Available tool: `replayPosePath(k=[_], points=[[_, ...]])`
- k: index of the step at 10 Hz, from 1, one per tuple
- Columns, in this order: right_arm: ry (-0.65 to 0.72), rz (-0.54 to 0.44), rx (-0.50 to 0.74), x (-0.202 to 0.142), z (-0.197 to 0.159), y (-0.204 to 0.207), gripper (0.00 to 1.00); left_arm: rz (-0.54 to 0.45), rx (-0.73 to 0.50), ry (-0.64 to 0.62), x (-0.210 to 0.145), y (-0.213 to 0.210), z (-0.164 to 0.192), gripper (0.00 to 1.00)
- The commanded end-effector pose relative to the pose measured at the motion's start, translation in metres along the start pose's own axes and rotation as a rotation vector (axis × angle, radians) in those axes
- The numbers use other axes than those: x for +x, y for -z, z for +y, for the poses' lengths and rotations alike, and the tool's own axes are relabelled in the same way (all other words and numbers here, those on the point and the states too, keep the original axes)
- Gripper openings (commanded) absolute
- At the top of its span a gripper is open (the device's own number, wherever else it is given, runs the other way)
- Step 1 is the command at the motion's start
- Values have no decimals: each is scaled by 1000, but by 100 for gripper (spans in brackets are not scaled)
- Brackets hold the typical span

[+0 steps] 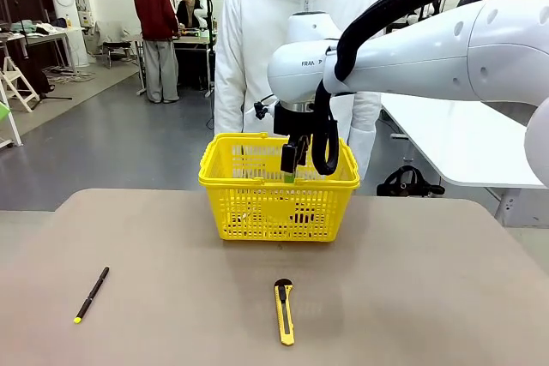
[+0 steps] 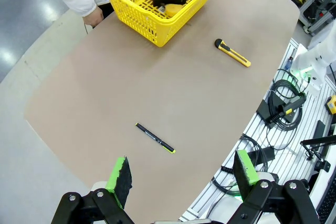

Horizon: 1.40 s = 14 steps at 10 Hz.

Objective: Place the items the person wants into the basket.
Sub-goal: Pick up the item the person points to and place it in the Market Basket.

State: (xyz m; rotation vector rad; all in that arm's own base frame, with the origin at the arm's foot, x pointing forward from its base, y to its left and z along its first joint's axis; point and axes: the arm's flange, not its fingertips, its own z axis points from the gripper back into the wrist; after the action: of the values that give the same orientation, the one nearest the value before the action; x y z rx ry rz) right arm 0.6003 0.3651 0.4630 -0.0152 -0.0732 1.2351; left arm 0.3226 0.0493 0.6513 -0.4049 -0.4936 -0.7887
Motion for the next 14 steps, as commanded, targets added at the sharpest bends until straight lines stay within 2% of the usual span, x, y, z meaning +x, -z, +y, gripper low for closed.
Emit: replayPosePath(k=[1, 3, 4, 5, 6, 7, 9, 11, 14], points=[[-21, 8, 3, 3, -5, -1, 100, -3, -9, 11, -1, -2, 1, 100], [-22, 2, 2, 3, -6, -1, 100, -3, -9, 11, -1, -2, 1, 100], [-1, -1, -4, -4, 1, -13, 100, -3, -9, 11, -1, -2, 1, 100], [21, -7, -16, -29, 18, -47, 100, -3, -9, 11, -1, -2, 1, 100], [82, -11, -62, -77, 44, -87, 100, -3, -9, 11, -1, -2, 1, 100], [148, 4, -116, -125, 68, -110, 100, -3, -9, 11, -1, -2, 1, 100], [269, -9, -152, -216, 115, -140, 100, -3, -9, 11, -1, -2, 1, 100], [349, -98, -164, -296, 173, -157, 100, -3, -9, 11, -1, -2, 1, 100], [395, -188, -155, -365, 207, -147, 100, -3, -9, 11, -1, -2, 1, 100]])
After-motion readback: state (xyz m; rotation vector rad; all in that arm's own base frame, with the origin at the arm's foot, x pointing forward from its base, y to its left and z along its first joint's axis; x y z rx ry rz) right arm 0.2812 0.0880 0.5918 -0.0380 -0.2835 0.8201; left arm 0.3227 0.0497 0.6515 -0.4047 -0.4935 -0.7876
